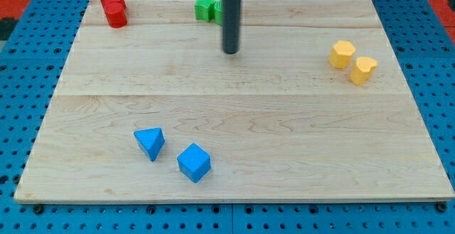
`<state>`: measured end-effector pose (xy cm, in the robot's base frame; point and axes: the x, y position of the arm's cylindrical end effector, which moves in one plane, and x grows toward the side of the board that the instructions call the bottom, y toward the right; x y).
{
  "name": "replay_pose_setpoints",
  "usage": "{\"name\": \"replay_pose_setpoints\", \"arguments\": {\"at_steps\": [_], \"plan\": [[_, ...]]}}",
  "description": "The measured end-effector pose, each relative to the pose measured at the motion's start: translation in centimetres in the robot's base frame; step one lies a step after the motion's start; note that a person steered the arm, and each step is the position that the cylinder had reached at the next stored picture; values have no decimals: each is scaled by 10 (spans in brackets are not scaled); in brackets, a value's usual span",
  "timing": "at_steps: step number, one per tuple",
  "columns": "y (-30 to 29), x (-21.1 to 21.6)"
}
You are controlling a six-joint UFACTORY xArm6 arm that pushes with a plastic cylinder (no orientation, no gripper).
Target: Move the red star and red circle closer to blue triangle
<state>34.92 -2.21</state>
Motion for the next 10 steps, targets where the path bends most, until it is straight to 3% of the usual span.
{"name": "replay_pose_setpoints", "arguments": {"at_steps": [1,2,3,4,5,8,9,10], "plan": [[-74,29],[-187,14],[-283,-33],[-282,-108],[-280,-158],[-220,-158],[-198,-144],[-198,-90]]}}
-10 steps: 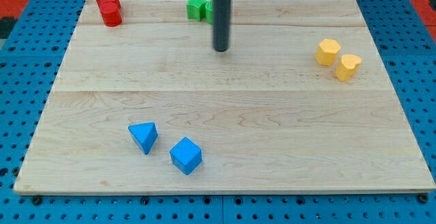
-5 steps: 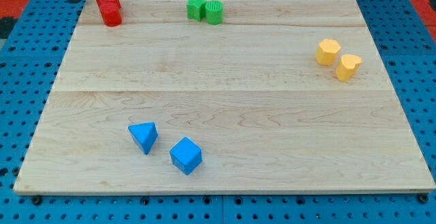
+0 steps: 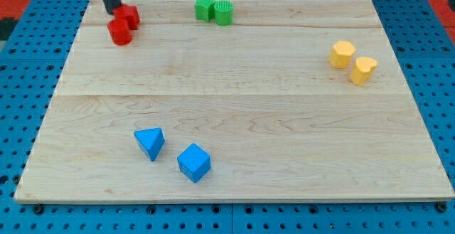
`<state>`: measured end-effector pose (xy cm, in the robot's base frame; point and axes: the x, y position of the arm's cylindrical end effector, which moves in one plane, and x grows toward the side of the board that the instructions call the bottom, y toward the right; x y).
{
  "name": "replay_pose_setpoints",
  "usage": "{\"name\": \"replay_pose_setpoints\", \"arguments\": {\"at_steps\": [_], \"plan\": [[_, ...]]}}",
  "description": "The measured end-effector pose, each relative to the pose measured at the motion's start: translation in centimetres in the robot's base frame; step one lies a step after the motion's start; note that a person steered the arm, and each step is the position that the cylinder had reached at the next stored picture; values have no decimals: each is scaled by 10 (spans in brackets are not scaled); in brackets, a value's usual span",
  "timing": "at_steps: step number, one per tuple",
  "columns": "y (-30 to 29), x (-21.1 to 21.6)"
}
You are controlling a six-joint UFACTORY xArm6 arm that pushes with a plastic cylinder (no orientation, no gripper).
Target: Move the red star and red circle closer to blue triangle
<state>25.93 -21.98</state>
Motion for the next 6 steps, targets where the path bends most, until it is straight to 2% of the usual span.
{"name": "replay_pose_setpoints", "arguments": {"at_steps": [1,2,3,4,6], "plan": [[-4,30],[-82,-10],[-16,-35],[33,-21],[30,106]]}}
